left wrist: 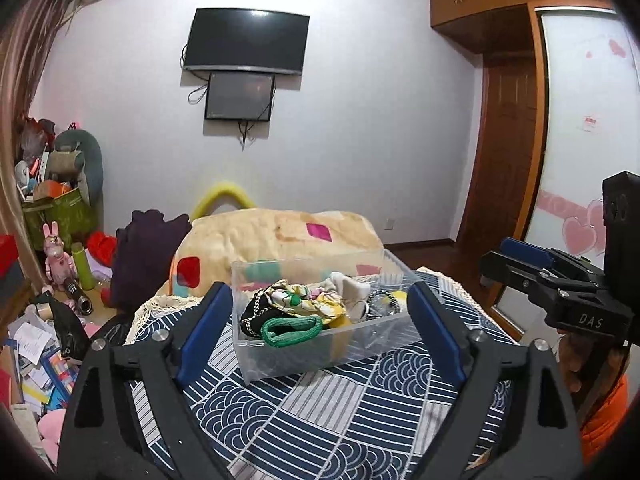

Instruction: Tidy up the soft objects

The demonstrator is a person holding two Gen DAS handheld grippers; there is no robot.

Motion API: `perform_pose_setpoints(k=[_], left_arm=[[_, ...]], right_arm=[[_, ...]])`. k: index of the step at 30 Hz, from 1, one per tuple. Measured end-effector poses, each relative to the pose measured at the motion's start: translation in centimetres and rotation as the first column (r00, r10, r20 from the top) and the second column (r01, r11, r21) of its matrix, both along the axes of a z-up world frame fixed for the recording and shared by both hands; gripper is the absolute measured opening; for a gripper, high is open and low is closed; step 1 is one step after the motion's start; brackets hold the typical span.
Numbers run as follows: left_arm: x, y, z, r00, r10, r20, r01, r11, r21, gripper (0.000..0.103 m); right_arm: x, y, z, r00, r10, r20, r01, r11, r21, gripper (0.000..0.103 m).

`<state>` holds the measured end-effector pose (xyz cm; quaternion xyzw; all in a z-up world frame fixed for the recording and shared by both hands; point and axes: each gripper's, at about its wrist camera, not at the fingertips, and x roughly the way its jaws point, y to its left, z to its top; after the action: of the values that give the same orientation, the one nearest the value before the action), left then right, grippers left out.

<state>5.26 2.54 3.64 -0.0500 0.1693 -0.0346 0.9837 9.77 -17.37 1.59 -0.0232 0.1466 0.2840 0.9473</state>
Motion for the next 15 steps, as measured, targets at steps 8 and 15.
perform_pose_setpoints(k=[8,15], left_arm=[[-2.2,-0.2,-0.2,0.999,-0.025,0.024,0.025,1.0,-0.012,0.091],[-3.1,-0.5,-0.7,0.999,-0.028,0.033,0.029,0.999,-0.019,0.094]], right_arm=[[-1.7,0.3,-0.3,0.999,-0.012,0.037,0.012,1.0,0.005,0.083],[-2.2,0.4,-0.8,0.999,-0.012,0.04,0.012,1.0,0.013,0.083]])
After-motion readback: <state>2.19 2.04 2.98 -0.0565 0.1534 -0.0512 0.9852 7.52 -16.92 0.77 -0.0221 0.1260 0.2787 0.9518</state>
